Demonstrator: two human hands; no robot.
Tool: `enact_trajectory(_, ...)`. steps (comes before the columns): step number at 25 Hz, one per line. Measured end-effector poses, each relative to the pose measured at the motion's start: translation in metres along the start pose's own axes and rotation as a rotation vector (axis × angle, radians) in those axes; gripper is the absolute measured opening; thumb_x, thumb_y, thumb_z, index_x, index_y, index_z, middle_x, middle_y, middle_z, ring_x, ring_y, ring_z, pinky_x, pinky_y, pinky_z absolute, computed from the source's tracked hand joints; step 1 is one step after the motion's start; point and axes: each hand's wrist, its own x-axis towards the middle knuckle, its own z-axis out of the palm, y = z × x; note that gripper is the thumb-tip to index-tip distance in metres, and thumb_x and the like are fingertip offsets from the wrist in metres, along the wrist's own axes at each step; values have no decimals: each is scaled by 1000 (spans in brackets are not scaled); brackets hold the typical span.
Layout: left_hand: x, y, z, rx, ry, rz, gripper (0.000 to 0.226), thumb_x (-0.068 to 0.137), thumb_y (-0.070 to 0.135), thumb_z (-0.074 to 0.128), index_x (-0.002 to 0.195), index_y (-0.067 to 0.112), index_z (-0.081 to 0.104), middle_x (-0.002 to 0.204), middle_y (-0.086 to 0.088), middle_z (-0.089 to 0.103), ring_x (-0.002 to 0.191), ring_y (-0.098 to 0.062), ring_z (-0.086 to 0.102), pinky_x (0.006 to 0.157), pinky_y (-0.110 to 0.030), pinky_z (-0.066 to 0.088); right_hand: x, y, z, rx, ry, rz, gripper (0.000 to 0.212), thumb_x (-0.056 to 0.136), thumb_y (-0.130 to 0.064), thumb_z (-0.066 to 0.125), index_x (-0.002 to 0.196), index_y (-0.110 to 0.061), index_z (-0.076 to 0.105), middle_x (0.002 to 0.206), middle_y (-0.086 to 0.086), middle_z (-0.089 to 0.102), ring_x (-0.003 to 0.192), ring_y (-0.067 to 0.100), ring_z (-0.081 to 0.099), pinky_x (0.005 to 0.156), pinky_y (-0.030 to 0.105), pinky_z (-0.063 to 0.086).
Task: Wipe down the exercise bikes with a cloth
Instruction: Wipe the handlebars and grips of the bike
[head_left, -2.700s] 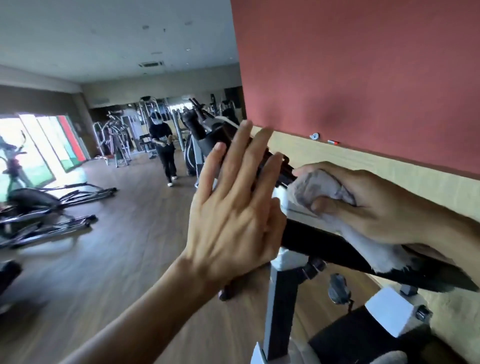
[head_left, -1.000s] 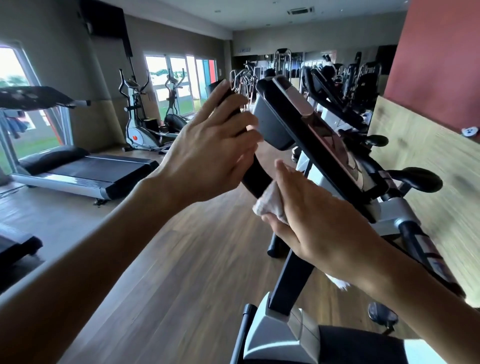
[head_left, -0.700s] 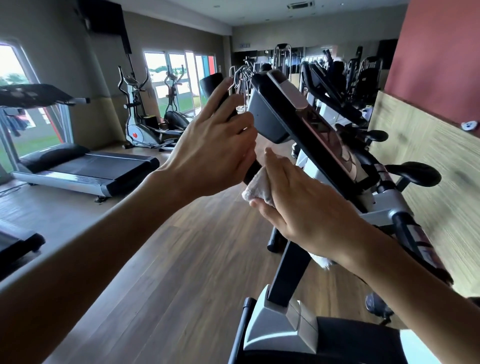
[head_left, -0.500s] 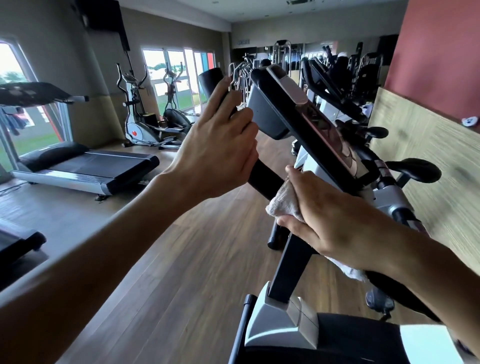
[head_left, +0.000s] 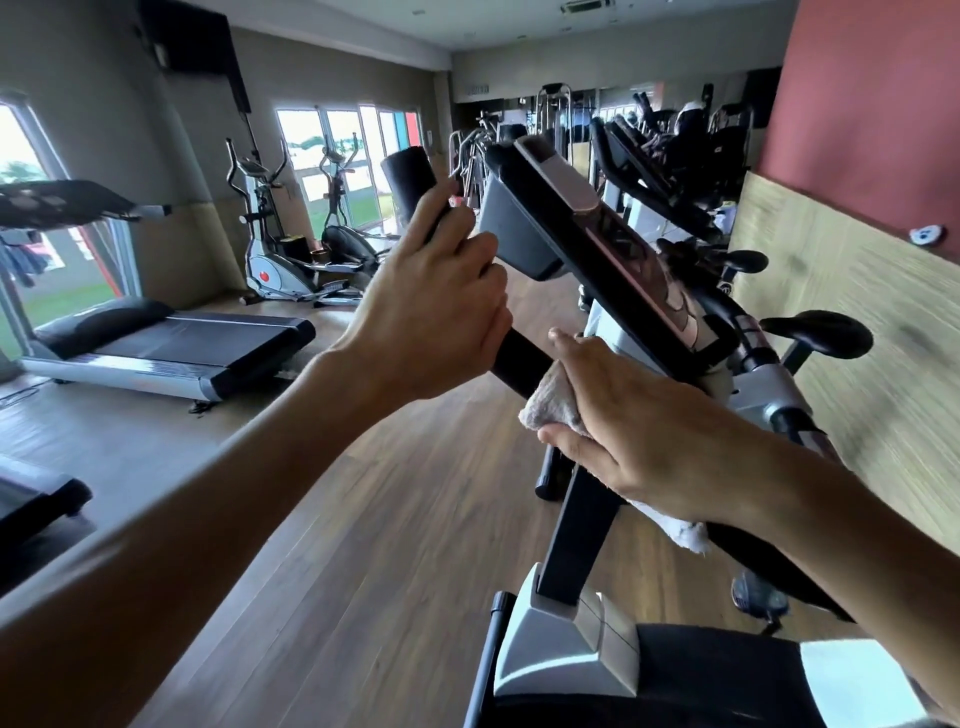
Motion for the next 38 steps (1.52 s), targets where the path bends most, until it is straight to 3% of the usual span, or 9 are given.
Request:
enact_trajectory(4, 1, 0, 3, -42, 30, 8, 45, 100, 29, 34, 80, 4, 66, 75, -11, 55, 90, -36, 50, 117, -55, 28, 25, -19, -3, 39, 38, 29, 82, 98, -60, 32, 159, -10, 11, 141, 3, 40, 123, 18, 52, 78, 32, 45)
enact_trajectory(8, -1, 2, 5, -73, 52, -16, 42, 98, 28, 36, 80, 5, 67, 75, -10, 57, 89, -36, 50, 118, -54, 27, -2, -2, 2, 130, 18, 0, 84, 94, -67, 27, 157, -11, 16, 138, 4, 46, 126, 22, 54, 91, 48, 55)
enact_trajectory(11, 4, 4, 8, -104, 97, -39, 37, 94, 25, 41, 77, 4, 66, 72, -9, 56, 86, -35, 49, 117, -53, 28, 1, 2, -6, 94, -76, 19, 83, 99, -62, 31, 160, -13, 4, 150, 1, 33, 137, 18, 42, 101, 41, 49)
enact_trajectory(13, 5, 5, 11, -126, 132, -41, 34, 92, 25, 44, 75, 6, 65, 71, -8, 56, 85, -35, 48, 117, -53, 29, 18, -7, -8, 84, -58, 22, 82, 99, -59, 33, 160, -12, 4, 149, 0, 32, 134, 16, 45, 93, 33, 48)
enact_trajectory(17, 0, 5, 13, -148, 170, -43, 32, 93, 23, 44, 73, 6, 63, 71, -7, 55, 84, -35, 48, 118, -52, 28, 14, -11, -2, 113, 36, 22, 85, 94, -63, 29, 160, -12, 10, 143, 1, 42, 123, 17, 52, 90, 42, 54)
enact_trajectory(26, 3, 10, 13, -214, 176, -71, 34, 96, 24, 44, 72, 7, 62, 70, -5, 56, 87, -32, 49, 119, -52, 25, 14, -13, -8, 139, -15, 94, 89, 91, -67, 27, 161, -17, 3, 157, -2, 31, 141, 16, 40, 103, 46, 49)
enact_trajectory(31, -2, 17, 14, -241, 182, -137, 29, 93, 23, 47, 74, 6, 61, 71, -7, 55, 89, -35, 52, 121, -54, 21, -18, -7, -11, 166, -42, 93, 95, 90, -68, 51, 159, -28, 0, 155, -14, 26, 138, 13, 41, 101, 44, 52)
enact_trajectory(35, -2, 21, 14, -244, 162, -179, 27, 92, 21, 49, 75, 5, 62, 72, -10, 54, 89, -36, 52, 121, -56, 21, -17, 0, -5, 298, 21, 80, 81, 93, -57, 57, 156, -29, 16, 145, -11, 39, 129, 13, 50, 98, 45, 54)
enact_trajectory(38, -2, 23, 11, -242, 135, -189, 29, 94, 22, 47, 79, 3, 63, 74, -11, 55, 95, -38, 54, 122, -58, 17, -11, 5, -8, 620, 183, 67, 55, 99, -30, 63, 146, -16, 39, 132, -7, 57, 123, 4, 56, 105, 29, 47)
